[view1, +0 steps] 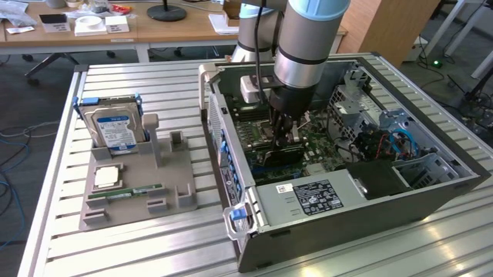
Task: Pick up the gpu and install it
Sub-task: 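Press down on the gpu until it lock into place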
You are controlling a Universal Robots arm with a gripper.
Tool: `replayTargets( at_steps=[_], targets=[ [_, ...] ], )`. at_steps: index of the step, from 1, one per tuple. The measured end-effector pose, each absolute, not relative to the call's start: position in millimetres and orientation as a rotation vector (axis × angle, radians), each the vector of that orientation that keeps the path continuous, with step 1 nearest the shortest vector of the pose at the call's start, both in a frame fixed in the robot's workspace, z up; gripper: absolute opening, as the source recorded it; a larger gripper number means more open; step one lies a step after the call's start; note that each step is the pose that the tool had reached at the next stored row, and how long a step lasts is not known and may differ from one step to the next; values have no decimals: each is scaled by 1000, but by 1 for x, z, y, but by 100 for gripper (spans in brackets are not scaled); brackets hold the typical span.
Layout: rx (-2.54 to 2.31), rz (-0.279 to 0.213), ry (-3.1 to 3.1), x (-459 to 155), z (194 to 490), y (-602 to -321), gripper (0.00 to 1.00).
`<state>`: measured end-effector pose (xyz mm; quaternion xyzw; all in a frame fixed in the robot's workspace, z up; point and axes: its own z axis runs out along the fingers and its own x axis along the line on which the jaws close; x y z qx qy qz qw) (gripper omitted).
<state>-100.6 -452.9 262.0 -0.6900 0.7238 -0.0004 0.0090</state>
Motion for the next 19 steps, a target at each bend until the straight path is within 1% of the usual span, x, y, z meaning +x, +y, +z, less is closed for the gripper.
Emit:
replayTargets(
  at_steps=[19],
  targets=[
    [-2155, -1, 2261, -101, 261, -453, 11]
  ],
)
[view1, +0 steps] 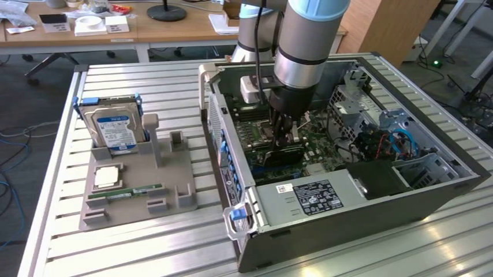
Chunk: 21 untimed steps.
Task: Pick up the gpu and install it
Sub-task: 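Press down on the gpu until it lock into place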
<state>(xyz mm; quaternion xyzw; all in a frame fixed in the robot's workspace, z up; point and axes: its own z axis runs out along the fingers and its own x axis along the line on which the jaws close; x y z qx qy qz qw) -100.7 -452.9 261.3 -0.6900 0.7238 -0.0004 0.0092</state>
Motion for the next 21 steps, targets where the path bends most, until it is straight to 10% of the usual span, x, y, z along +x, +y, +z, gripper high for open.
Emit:
replayTargets(
  at_steps=[21],
  targets=[
    [-2155, -1, 2261, -101, 270, -453, 11]
  ],
)
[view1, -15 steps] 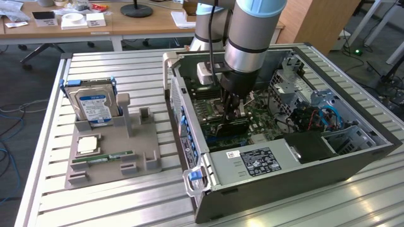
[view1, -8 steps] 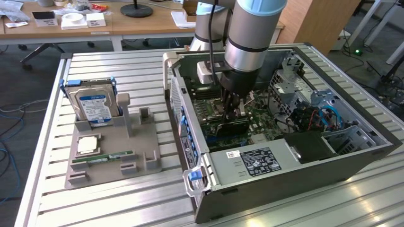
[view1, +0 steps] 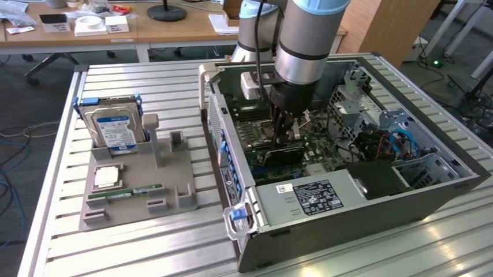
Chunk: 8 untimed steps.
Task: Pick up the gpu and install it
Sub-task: 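Press down on the gpu until it lock into place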
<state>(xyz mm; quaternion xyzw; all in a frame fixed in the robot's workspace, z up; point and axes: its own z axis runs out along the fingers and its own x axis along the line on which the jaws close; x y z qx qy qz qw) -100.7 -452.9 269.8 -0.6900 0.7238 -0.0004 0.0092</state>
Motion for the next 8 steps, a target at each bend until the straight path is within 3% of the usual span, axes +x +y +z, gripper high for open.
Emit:
replayTargets(
  at_steps=[8],
  targets=[
    [-2155, -1, 2261, -101, 266, -453, 11]
  ],
)
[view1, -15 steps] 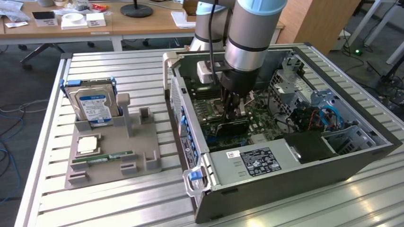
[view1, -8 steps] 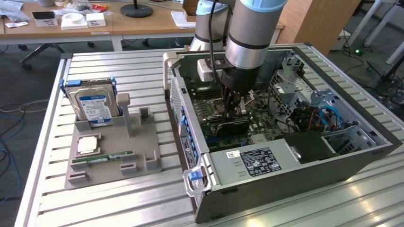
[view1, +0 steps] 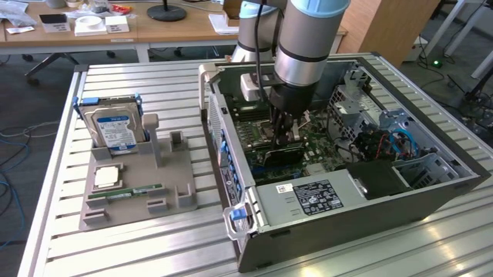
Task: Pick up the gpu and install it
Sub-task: 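Press down on the gpu until it lock into place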
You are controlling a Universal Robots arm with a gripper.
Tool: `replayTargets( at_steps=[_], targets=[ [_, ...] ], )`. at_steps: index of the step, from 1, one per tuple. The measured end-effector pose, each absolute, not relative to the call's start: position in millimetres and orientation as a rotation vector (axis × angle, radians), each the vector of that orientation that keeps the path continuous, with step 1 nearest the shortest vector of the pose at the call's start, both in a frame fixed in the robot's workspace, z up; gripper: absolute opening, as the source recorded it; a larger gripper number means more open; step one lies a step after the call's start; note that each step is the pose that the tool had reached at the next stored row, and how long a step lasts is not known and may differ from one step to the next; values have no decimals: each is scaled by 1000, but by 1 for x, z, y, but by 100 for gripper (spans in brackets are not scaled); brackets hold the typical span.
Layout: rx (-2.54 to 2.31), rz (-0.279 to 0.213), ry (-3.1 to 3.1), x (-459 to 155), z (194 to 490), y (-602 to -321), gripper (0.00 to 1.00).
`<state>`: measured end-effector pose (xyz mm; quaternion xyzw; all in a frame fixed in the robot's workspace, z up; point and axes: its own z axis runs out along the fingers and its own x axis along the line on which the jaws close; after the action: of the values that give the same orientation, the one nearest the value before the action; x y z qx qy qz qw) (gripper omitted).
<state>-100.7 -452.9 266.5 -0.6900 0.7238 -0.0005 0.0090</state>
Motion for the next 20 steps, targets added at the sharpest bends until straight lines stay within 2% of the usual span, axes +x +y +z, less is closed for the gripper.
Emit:
replayTargets(
  at_steps=[20],
  targets=[
    [-2156, -2, 2261, -101, 261, -454, 11]
  ],
)
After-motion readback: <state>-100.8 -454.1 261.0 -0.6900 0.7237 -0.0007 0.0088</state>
